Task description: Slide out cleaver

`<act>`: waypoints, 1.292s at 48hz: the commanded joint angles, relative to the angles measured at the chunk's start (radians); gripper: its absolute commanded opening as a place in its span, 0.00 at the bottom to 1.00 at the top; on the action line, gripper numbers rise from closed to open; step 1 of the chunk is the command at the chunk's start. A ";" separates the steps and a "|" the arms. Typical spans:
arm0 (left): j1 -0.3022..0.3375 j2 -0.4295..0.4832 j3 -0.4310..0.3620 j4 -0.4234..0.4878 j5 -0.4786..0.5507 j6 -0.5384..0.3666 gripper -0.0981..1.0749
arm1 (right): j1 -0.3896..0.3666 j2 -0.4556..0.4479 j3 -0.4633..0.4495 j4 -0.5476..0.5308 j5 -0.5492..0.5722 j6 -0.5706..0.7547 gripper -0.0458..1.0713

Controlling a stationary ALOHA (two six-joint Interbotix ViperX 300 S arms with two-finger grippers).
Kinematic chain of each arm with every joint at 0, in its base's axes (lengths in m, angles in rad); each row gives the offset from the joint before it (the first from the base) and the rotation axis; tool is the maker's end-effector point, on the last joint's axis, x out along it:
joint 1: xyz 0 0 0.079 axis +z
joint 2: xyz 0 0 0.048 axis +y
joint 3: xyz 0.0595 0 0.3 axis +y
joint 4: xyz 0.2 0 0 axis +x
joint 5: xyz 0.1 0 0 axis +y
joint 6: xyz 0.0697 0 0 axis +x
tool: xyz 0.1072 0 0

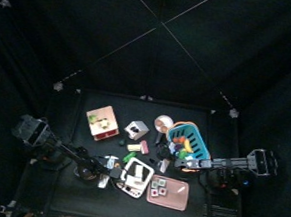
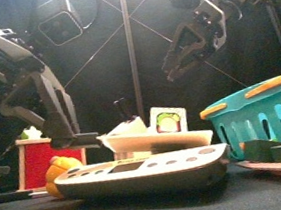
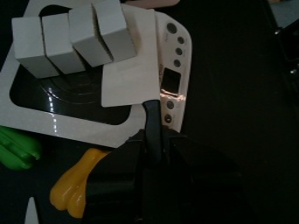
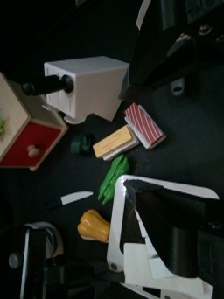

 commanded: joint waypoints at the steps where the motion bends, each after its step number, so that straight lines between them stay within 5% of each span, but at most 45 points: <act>1: 0.002 -0.038 0.000 -0.011 -0.025 -0.002 0.56 | -0.008 -0.009 -0.020 -0.002 -0.002 0.000 0.95; 27: -0.018 -0.104 0.069 -0.092 -0.032 0.000 0.56 | -0.011 0.003 -0.028 -0.002 -0.003 0.000 0.95; 62: -0.017 -0.143 0.067 -0.104 -0.034 0.000 0.56 | -0.014 0.014 -0.034 -0.002 -0.006 0.000 0.95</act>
